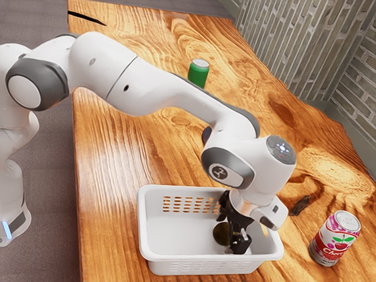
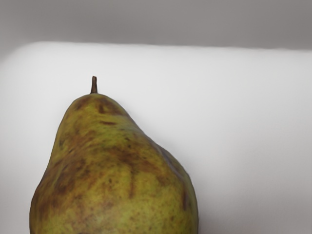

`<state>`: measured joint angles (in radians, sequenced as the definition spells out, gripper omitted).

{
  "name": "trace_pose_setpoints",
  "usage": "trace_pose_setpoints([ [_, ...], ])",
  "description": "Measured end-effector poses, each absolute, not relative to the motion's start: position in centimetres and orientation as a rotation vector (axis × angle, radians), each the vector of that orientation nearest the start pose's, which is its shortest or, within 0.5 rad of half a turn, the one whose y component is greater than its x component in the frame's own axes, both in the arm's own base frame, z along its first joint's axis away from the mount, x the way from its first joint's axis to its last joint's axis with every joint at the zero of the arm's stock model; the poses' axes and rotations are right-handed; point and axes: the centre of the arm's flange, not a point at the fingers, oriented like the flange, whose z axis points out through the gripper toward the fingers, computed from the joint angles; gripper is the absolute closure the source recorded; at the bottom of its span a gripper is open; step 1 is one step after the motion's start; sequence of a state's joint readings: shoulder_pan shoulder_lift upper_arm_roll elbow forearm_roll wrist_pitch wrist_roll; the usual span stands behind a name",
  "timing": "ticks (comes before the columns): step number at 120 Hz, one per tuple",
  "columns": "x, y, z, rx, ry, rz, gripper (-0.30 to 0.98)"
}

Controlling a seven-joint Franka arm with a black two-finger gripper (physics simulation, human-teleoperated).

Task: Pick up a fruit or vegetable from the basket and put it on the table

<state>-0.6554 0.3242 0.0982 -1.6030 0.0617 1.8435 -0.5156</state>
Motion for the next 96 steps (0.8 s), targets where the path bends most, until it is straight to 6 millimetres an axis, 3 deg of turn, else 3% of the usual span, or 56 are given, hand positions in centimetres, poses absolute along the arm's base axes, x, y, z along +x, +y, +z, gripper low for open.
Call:
trace_pose_setpoints([
  [56,54.9,-34.6,42.1,-3.004,0.069,0.008,0.0],
  [75,54.9,-34.3,42.1,-2.987,0.052,-0.007,0.28],
  [96,54.9,-34.0,42.1,-2.972,0.031,-0.008,0.39],
])
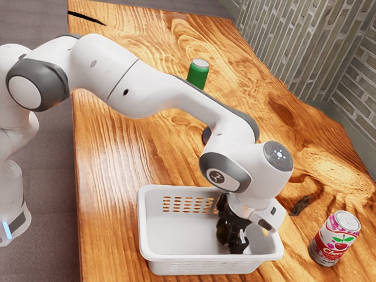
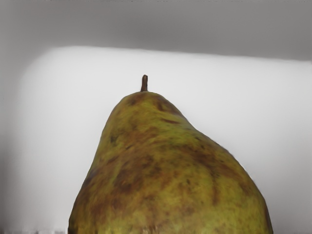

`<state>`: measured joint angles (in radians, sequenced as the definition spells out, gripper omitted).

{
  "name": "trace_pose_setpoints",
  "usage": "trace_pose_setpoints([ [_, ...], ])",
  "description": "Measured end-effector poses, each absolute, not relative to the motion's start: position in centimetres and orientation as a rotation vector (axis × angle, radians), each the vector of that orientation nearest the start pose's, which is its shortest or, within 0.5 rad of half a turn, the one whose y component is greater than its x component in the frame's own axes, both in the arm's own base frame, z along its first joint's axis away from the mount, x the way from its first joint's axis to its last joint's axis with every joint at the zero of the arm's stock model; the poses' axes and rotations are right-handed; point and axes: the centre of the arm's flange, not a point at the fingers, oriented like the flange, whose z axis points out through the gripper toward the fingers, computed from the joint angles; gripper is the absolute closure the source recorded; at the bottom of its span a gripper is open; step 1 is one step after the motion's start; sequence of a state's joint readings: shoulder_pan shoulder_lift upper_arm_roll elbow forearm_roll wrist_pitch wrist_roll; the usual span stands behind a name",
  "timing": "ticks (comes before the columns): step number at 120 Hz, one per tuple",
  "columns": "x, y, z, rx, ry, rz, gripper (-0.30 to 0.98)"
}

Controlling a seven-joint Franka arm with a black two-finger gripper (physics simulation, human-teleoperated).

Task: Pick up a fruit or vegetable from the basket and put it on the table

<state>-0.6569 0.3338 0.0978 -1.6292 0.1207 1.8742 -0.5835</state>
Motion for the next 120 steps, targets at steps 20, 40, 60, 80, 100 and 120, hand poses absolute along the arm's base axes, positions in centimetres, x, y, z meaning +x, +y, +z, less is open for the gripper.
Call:
trace_pose_setpoints([
  [20,54.2,-34.7,45.4,-2.989,0.025,-0.038,0.42],
  [40,51.9,-34.7,51.2,-3.012,0.021,-0.068,0.41],
  [60,50.0,-32.2,60.5,-3.034,-0.051,-0.148,0.41],
  [80,55.5,-18.4,63.3,-2.987,-0.418,-0.101,0.41],
  [100,55.7,-17.2,63.4,-2.984,-0.417,-0.066,0.42],
  [120,55.4,-17.8,63.2,-2.998,-0.4,-0.053,0.14],
])
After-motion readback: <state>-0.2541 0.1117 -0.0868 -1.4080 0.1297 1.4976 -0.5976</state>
